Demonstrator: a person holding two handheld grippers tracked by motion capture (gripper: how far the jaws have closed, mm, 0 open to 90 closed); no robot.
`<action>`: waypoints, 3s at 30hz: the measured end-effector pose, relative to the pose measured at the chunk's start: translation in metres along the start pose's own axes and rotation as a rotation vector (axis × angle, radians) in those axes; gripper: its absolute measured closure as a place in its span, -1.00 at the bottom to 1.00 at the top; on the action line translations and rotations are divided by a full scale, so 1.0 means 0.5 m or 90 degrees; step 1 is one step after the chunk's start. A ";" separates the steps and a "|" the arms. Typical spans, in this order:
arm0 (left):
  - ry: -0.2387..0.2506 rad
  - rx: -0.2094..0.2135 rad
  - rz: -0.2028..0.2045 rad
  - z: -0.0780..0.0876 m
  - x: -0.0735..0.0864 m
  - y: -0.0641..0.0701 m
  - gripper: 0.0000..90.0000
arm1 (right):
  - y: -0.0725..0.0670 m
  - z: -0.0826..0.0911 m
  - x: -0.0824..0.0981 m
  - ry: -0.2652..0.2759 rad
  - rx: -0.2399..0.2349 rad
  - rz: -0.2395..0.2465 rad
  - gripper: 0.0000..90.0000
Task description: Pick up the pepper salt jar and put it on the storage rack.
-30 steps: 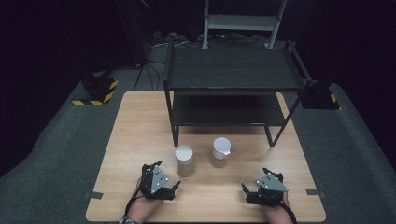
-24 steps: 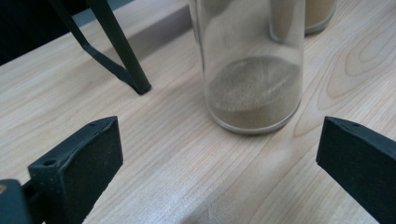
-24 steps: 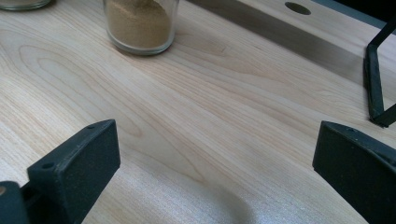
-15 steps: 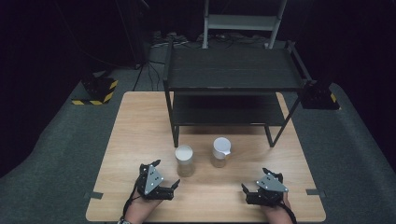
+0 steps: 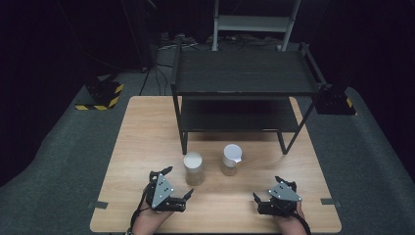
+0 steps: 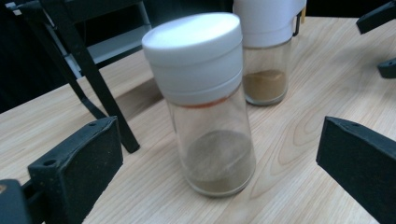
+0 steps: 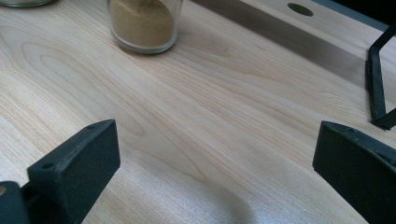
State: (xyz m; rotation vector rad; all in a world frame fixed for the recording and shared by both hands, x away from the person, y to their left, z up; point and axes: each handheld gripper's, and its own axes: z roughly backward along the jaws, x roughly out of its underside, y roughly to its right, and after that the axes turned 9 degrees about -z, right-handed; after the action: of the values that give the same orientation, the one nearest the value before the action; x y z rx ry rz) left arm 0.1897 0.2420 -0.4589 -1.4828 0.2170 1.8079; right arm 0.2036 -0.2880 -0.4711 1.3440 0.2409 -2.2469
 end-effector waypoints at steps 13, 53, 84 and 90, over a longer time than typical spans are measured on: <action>0.005 0.010 0.034 -0.034 -0.018 -0.026 -0.99 | -0.004 0.000 0.000 0.000 0.002 0.009 -1.00; 0.032 0.046 0.119 -0.113 -0.005 -0.055 -0.54 | 0.002 -0.001 -0.001 -0.002 -0.006 0.005 -1.00; 0.046 0.046 0.149 -0.111 0.006 -0.058 -0.25 | 0.002 -0.001 -0.002 -0.003 -0.008 0.008 -1.00; 0.052 0.046 0.146 -0.106 -0.001 -0.059 -0.25 | 0.004 0.000 -0.001 -0.002 -0.009 0.006 -1.00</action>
State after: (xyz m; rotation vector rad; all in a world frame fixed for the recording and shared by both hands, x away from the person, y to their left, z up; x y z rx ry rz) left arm 0.2493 0.2319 -0.4652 -1.5324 0.5052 1.8982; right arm 0.2048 -0.2893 -0.4706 1.3318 0.2491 -2.2346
